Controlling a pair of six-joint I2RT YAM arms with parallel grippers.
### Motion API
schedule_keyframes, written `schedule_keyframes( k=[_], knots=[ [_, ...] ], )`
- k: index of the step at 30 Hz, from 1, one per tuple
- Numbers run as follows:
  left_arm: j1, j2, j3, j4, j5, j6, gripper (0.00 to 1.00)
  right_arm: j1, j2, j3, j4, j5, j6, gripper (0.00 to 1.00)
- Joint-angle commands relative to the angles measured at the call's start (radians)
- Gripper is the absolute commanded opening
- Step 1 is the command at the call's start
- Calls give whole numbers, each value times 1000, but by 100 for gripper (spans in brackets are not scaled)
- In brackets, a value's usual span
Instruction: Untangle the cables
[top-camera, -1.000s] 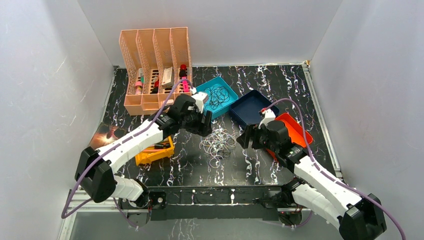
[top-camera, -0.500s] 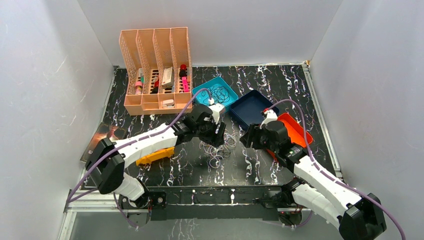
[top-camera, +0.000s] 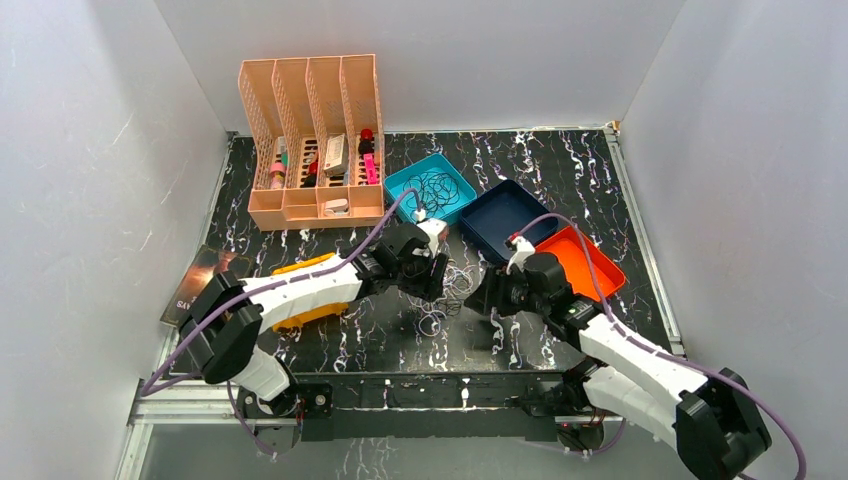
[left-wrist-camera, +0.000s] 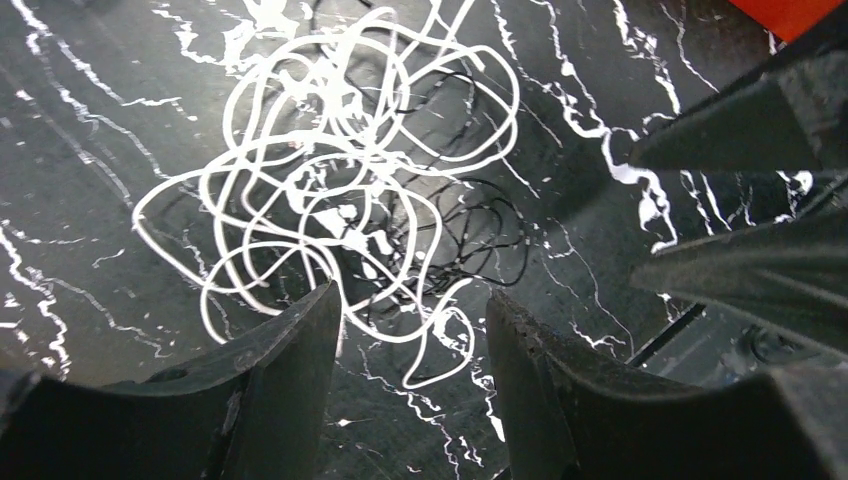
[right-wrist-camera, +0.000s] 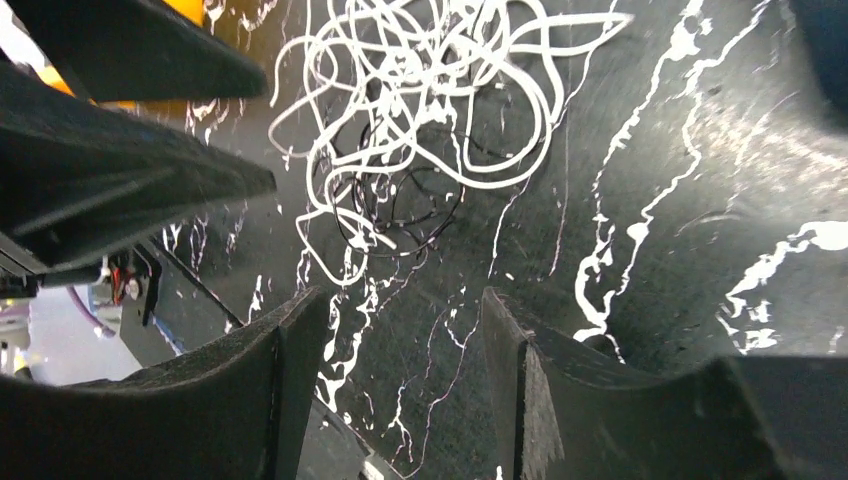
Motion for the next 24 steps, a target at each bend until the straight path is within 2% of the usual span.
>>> schedule_keyframes(
  k=[1,11,16,21,24],
  knots=[
    [-2,-76,-16,-13,-101,-37,53,28,70,-9,118,-61,-10,66],
    [-2,-126,-16,-42,-158,-30,53,168,266,0,239,96,122,59],
    [-2,-134,-17,-48,-162,-29,53,189,356,0,316,140,167,56],
    [-2,-146,-18,-52,-171,-29,53,190,422,22,352,153,172,48],
    [-2,-149,-20,-51,-177,-29,53,191,452,35,356,160,166,40]
  ],
)
